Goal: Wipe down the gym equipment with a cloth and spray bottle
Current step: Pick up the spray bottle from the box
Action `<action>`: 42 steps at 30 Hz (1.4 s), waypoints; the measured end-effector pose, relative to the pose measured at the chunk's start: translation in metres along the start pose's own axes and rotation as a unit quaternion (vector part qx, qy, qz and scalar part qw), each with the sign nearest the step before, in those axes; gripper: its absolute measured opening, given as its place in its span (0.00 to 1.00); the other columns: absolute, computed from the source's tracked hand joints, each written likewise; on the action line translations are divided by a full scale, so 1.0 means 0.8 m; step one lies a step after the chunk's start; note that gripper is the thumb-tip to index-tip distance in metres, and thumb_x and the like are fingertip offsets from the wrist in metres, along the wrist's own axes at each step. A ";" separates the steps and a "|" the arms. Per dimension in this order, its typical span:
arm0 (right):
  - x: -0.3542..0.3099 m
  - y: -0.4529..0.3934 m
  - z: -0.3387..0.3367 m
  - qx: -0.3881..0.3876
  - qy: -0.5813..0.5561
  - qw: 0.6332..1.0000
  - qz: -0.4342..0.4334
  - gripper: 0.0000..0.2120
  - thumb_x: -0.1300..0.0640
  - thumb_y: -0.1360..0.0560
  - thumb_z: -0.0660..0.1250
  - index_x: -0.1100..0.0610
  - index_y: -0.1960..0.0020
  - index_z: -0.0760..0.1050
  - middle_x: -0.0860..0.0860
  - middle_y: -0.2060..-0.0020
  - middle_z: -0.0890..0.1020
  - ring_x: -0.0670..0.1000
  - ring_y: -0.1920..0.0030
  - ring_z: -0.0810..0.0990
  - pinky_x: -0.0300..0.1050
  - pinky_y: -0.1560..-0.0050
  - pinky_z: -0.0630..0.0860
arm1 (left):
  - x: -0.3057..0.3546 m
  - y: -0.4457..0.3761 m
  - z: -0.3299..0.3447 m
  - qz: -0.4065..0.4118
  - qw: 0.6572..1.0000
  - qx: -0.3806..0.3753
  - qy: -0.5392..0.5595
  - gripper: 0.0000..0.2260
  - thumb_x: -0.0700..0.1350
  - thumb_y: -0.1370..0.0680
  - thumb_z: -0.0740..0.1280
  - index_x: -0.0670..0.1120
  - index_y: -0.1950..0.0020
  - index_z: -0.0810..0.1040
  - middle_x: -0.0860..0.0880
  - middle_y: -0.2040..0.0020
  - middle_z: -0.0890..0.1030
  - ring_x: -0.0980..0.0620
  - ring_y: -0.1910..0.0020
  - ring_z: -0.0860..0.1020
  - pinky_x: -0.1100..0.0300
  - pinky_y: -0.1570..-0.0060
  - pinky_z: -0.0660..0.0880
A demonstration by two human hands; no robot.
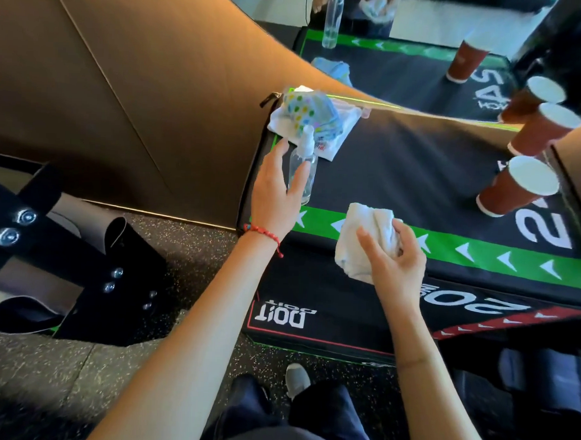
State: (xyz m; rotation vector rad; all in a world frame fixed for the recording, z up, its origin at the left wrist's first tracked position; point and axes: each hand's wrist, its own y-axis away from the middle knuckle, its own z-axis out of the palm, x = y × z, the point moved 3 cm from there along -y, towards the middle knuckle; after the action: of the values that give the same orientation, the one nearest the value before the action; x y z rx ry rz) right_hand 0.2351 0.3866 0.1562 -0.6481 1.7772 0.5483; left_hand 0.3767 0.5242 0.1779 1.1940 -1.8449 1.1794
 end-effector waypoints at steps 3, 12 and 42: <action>-0.002 -0.017 0.001 -0.003 -0.007 1.000 -0.006 0.14 0.54 0.30 0.73 0.47 0.49 0.71 0.40 0.51 0.76 0.43 0.50 0.73 0.29 0.50 0.66 | 0.000 -0.020 0.019 -0.014 0.999 0.001 0.040 0.20 0.46 0.22 0.65 0.40 0.33 0.69 0.46 0.39 0.75 0.56 0.42 0.72 0.77 0.47 0.65; 0.000 -0.051 0.015 -0.022 -0.024 0.999 -0.005 0.15 0.54 0.30 0.73 0.50 0.47 0.72 0.46 0.47 0.77 0.46 0.45 0.75 0.40 0.42 0.71 | -0.011 -0.040 0.037 -0.100 0.988 0.040 0.111 0.09 0.54 0.23 0.62 0.49 0.58 0.70 0.42 0.65 0.76 0.49 0.65 0.77 0.56 0.60 0.74; -0.011 0.108 0.178 -0.451 0.004 0.888 -0.095 0.16 0.48 0.34 0.70 0.54 0.50 0.76 0.43 0.61 0.77 0.42 0.59 0.74 0.37 0.54 0.72 | -0.056 0.269 -0.157 -0.451 0.781 0.374 0.216 0.23 0.60 0.21 0.55 0.43 0.64 0.73 0.49 0.73 0.73 0.55 0.77 0.74 0.63 0.71 0.74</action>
State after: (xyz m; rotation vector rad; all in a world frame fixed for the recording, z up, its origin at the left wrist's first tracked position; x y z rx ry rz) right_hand 0.2798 0.5449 0.1290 -1.4391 1.3723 1.2498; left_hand 0.2008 0.6951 0.1165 1.7274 -0.2670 1.4135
